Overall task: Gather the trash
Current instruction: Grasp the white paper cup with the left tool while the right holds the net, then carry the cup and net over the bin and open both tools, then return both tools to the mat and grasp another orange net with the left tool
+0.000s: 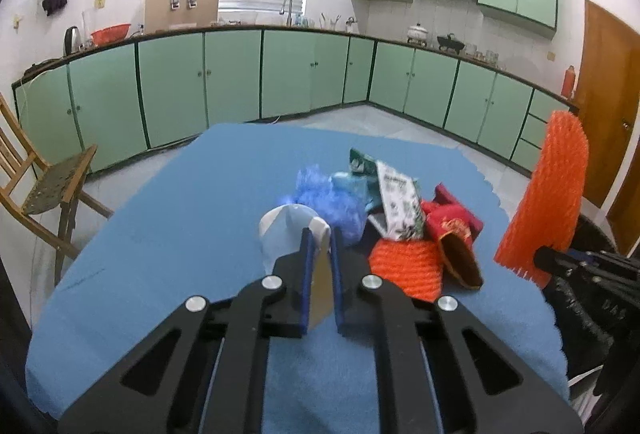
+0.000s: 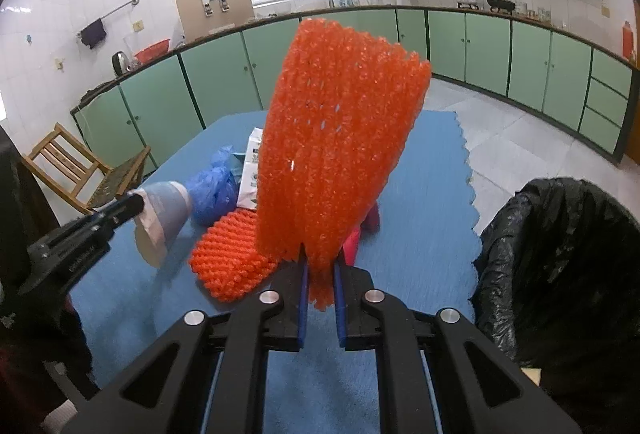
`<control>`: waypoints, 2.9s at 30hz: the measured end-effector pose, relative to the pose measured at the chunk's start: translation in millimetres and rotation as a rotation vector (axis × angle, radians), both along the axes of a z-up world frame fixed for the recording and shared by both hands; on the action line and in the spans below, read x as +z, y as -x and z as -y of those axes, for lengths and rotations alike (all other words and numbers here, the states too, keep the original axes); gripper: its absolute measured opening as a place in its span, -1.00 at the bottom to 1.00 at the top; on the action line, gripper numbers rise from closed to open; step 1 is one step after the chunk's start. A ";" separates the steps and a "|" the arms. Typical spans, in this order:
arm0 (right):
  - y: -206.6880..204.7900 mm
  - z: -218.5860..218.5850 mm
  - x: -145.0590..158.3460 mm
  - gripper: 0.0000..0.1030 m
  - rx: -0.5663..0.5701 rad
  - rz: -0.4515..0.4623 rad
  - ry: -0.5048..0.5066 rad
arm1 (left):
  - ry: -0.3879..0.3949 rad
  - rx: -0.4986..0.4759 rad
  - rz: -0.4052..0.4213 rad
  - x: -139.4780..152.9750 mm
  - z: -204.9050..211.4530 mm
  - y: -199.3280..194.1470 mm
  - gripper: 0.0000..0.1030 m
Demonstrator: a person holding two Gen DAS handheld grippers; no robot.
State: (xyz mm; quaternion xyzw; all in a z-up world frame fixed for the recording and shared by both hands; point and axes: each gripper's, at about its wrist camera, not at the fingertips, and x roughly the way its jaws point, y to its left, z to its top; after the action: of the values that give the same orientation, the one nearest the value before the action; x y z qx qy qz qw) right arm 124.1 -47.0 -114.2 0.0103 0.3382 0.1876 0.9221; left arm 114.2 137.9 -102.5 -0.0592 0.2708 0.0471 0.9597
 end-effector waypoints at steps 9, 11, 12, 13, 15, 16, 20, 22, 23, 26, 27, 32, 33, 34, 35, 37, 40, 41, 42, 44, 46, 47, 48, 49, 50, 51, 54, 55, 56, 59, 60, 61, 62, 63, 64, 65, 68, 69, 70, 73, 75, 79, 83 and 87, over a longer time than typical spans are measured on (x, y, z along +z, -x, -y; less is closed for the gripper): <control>11.3 4.3 29.9 -0.79 0.005 0.056 0.001 | 0.018 -0.048 0.043 30.3 22.6 8.7 -0.88; 12.8 10.3 35.6 -0.79 -0.003 0.065 -0.013 | 0.020 -0.072 0.060 38.3 31.6 10.8 -0.88; 14.5 13.1 37.6 -0.79 -0.007 0.069 -0.019 | 0.021 -0.081 0.065 39.6 34.8 12.2 -0.88; 17.4 17.9 40.9 -0.79 -0.016 0.076 -0.025 | 0.024 -0.091 0.069 42.0 38.6 12.2 -0.89; 20.9 24.5 45.0 -0.79 -0.029 0.085 -0.025 | 0.031 -0.122 0.077 46.6 49.1 10.8 -0.89; 23.4 29.9 47.0 -0.79 -0.038 0.089 -0.020 | 0.033 -0.133 0.080 47.5 52.9 9.9 -0.89; 30.9 52.2 50.2 -0.79 -0.088 0.093 -0.008 | 0.041 -0.204 0.098 53.0 81.0 3.9 -0.89; 34.0 67.3 50.8 -0.79 -0.123 0.090 -0.004 | 0.044 -0.240 0.106 54.3 97.0 1.1 -0.89; 35.0 72.4 51.8 -0.79 -0.136 0.089 -0.003 | 0.043 -0.265 0.112 55.3 108.0 -1.3 -0.89; 40.0 96.5 53.0 -0.79 -0.195 0.088 0.005 | 0.050 -0.324 0.123 56.2 135.6 -5.6 -0.89; 41.5 104.7 53.0 -0.79 -0.212 0.087 0.006 | 0.052 -0.340 0.127 55.4 143.5 -6.6 -0.89; 46.4 151.7 49.9 -0.79 -0.321 0.072 0.011 | 0.060 -0.440 0.134 49.9 191.8 -13.9 -0.89; 47.2 159.6 48.8 -0.79 -0.340 0.067 0.009 | 0.062 -0.456 0.134 48.4 198.4 -14.8 -0.89; 48.4 171.5 46.1 -0.79 -0.368 0.059 0.006 | 0.062 -0.475 0.132 46.8 207.4 -17.4 -0.89; 48.5 178.7 44.1 -0.79 -0.385 0.054 0.005 | 0.064 -0.490 0.128 44.3 215.9 -17.8 -0.89; 49.1 192.7 39.4 -0.79 -0.416 0.043 0.013 | 0.070 -0.517 0.119 39.3 231.2 -20.6 -0.89; 50.7 212.5 29.7 -0.79 -0.458 0.024 0.021 | 0.072 -0.560 0.104 28.6 254.6 -25.5 -0.89; 51.0 218.7 26.4 -0.79 -0.470 0.016 0.024 | 0.073 -0.575 0.097 24.7 263.1 -27.3 -0.89; 51.7 222.9 24.0 -0.79 -0.479 0.010 0.028 | 0.076 -0.588 0.089 21.1 270.8 -29.2 -0.89; 52.0 234.9 15.0 -0.79 -0.498 -0.010 0.034 | 0.080 -0.609 0.076 14.7 283.3 -34.2 -0.89; 50.1 241.8 8.0 -0.79 -0.512 -0.032 0.041 | 0.084 -0.625 0.063 8.4 294.2 -38.7 -0.89; 49.6 245.6 3.7 -0.79 -0.520 -0.043 0.044 | 0.085 -0.633 0.055 4.3 301.2 -41.2 -0.89; 49.3 249.5 -1.2 -0.79 -0.526 -0.054 0.042 | 0.084 -0.638 0.050 1.0 305.9 -42.8 -0.89; 49.1 252.2 -4.8 -0.79 -0.529 -0.063 0.040 | 0.081 -0.644 0.045 -1.7 310.6 -45.1 -0.89; 48.6 255.0 -8.4 -0.79 -0.533 -0.073 0.040 | 0.077 -0.650 0.041 -5.1 316.5 -47.9 -0.89; 48.3 256.1 -11.8 -0.79 -0.537 -0.083 0.042 | 0.075 -0.656 0.037 -7.4 320.3 -49.6 -0.89; 45.2 259.4 -20.9 -0.76 -0.544 -0.111 0.044 | 0.075 -0.672 0.016 -14.3 330.4 -56.0 -0.88; 46.4 263.2 -25.0 -0.71 -0.546 -0.118 0.043 | 0.074 -0.673 0.013 -15.7 330.8 -56.4 -0.87; 46.5 264.8 -27.1 -0.66 -0.552 -0.123 0.045 | 0.074 -0.677 0.009 -17.2 333.1 -58.1 -0.84; 47.5 268.0 -32.6 -0.47 -0.566 -0.136 0.047 | 0.080 -0.689 -0.009 -19.3 335.5 -62.9 -0.53; 48.1 268.9 -33.2 -0.38 -0.575 -0.136 0.050 | 0.082 -0.691 -0.014 -19.4 335.7 -63.3 -0.48; 49.5 270.3 -33.8 -0.17 -0.588 -0.135 0.053 | 0.083 -0.687 -0.014 -19.7 334.6 -63.6 -0.38; 50.4 271.3 -33.7 -0.03 -0.596 -0.133 0.055 | 0.086 -0.686 -0.011 -19.3 333.7 -64.0 -0.31; 50.7 273.5 -33.5 0.04 -0.606 -0.129 0.058 | 0.089 -0.686 -0.011 -18.9 332.4 -64.0 -0.27; 51.9 273.7 -33.0 0.29 -0.615 -0.123 0.062 | 0.092 -0.683 -0.010 -18.8 330.0 -64.1 -0.16; 53.2 273.8 -31.7 0.48 -0.626 -0.114 0.068 | 0.093 -0.679 -0.009 -17.8 328.7 -64.4 -0.09; 55.6 272.0 -26.3 0.80 -0.638 -0.090 0.075 | 0.097 -0.658 -0.003 -14.6 321.0 -64.0 0.19; 56.9 269.8 -22.8 0.85 -0.644 -0.078 0.075 | 0.096 -0.647 0.004 -13.0 317.3 -62.9 0.25; 57.4 267.0 -20.1 0.88 -0.645 -0.069 0.075 | 0.093 -0.637 0.012 -11.1 313.5 -62.4 0.37; 53.6 261.6 -10.5 0.88 -0.634 -0.048 0.070 | 0.071 -0.609 0.036 -5.8 298.2 -58.8 0.55; 52.0 255.5 -4.9 0.88 -0.629 -0.033 0.061 | 0.061 -0.573 0.045 -2.5 282.9 -56.4 0.67; 46.8 235.2 6.9 0.88 -0.603 0.001 0.017 | 0.041 -0.503 0.057 3.2 251.1 -53.1 0.76; 38.4 211.7 13.4 0.88 -0.578 0.027 -0.011 | 0.013 -0.416 0.061 8.9 212.0 -50.9 0.78; 26.1 178.9 15.3 0.88 -0.522 0.037 -0.023 | -0.008 -0.332 0.064 12.0 172.2 -47.7 0.78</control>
State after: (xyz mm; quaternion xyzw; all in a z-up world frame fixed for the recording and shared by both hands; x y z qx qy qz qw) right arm 97.9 -225.9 -98.8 0.1043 0.3048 -0.0525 0.9452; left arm 162.0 -34.3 -90.6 -0.0115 0.2460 -0.1129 0.9626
